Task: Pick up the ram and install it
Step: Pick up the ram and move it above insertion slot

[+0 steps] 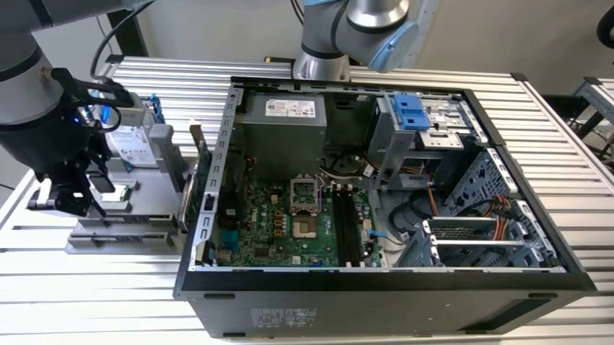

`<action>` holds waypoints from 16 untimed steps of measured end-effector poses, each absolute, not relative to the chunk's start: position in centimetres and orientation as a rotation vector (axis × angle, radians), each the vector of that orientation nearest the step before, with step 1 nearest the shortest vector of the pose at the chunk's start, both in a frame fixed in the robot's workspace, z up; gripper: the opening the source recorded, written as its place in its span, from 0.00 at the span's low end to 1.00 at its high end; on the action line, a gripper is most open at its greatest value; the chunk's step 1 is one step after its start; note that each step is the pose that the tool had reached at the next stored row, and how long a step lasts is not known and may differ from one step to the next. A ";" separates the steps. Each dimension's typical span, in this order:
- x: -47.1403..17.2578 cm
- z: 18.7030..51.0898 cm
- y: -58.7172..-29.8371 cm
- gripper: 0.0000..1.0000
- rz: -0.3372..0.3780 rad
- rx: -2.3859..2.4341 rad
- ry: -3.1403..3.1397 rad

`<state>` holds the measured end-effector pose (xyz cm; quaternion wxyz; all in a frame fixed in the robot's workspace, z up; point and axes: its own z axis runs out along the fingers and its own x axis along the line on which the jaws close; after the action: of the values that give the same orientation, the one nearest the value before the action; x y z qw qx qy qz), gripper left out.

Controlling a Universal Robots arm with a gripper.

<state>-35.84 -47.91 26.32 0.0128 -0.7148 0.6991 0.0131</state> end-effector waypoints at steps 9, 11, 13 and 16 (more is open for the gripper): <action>-35.8 26.0 -47.9 1.00 0.041 -2.228 2.178; -35.8 25.8 -47.9 1.00 0.041 -2.228 2.178; -35.8 25.6 -47.9 1.00 0.041 -2.228 2.178; -35.8 25.3 -47.9 1.00 0.041 -2.228 2.178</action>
<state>-35.78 -47.91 25.33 0.0128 -0.7149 0.6990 0.0131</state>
